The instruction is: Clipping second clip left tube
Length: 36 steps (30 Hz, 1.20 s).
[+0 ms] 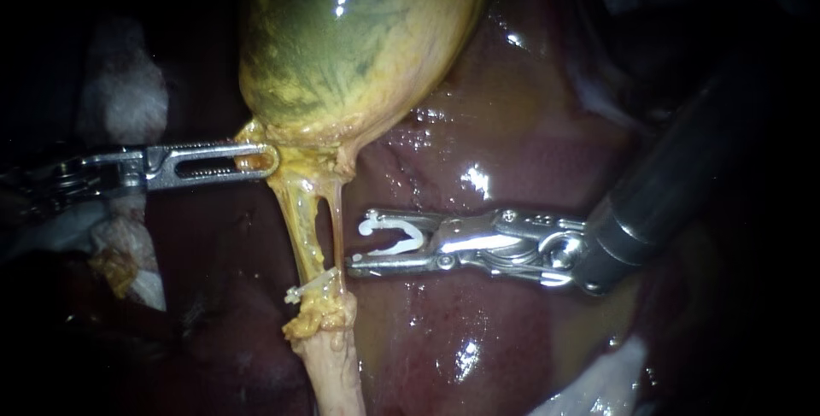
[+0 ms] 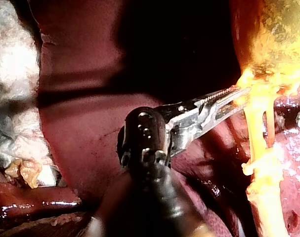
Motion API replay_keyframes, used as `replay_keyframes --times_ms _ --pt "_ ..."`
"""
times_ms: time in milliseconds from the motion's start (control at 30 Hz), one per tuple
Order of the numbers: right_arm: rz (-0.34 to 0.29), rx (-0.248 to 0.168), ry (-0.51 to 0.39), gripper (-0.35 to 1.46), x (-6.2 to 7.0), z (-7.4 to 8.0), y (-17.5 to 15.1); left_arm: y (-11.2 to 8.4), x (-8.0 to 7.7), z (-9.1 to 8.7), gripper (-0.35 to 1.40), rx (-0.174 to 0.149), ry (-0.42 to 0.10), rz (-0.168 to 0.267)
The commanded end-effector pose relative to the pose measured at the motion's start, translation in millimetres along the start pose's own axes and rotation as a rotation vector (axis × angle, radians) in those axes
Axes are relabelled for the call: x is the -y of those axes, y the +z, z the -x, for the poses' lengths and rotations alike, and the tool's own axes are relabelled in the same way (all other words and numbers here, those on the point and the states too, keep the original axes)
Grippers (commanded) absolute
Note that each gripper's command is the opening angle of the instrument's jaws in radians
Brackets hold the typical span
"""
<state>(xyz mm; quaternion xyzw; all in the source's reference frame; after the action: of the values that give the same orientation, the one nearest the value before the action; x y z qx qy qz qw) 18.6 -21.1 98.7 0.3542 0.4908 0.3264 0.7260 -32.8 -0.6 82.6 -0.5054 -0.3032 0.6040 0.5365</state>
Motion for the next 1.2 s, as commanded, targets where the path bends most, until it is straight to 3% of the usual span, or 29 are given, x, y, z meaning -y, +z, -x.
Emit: replay_keyframes --times_ms 33,567,1200 --pt "-0.002 0.001 0.003 0.6 0.1 0.0 0.2 0.1 0.0 0.0 -0.35 0.0 0.0 -0.001" --pt "-0.011 0.002 0.027 0.6 -0.1 -0.1 3.0 0.5 -0.4 0.3 -0.35 -0.003 0.001 -0.004" --pt "-0.026 0.004 0.044 0.56 -2.2 2.7 5.1 0.7 -0.9 0.4 -0.35 -0.004 0.0 -0.006"
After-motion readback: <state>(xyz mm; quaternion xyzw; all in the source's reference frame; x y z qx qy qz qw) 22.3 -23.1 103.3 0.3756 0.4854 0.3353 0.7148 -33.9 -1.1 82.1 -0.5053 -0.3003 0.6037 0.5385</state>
